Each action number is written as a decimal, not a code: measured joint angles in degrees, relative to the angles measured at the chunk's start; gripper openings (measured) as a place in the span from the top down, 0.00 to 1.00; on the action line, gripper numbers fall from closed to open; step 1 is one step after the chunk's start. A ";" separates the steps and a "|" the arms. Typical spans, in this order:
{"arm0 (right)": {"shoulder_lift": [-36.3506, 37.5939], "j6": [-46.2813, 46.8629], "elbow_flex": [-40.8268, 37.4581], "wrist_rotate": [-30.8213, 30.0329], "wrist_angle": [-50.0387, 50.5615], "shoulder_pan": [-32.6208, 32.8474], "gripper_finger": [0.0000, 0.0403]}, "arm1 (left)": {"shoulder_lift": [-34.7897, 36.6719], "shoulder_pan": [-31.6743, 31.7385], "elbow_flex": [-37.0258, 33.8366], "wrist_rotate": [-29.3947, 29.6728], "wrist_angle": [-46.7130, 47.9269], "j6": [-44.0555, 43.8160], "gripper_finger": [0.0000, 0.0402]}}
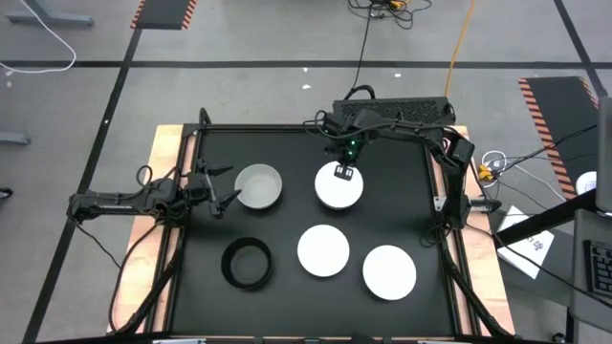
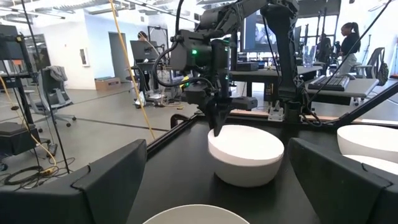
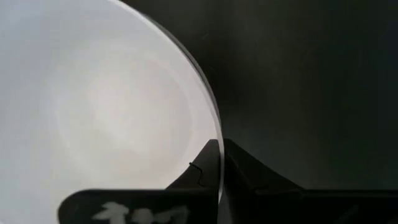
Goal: Nest bowls inside each other
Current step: Stack the top right white bowl on top of the dark gray bowl
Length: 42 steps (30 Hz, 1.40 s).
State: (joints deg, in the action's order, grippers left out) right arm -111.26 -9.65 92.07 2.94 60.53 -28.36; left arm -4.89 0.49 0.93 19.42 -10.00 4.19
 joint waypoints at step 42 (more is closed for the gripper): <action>0.17 2.86 -3.65 3.63 -0.46 -0.57 1.00 | 0.02 0.01 0.00 0.02 0.77 -0.44 0.02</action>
State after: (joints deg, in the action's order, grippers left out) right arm -111.09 -6.79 88.42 6.57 60.07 -28.93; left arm -4.87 0.50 0.93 19.44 -9.23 3.74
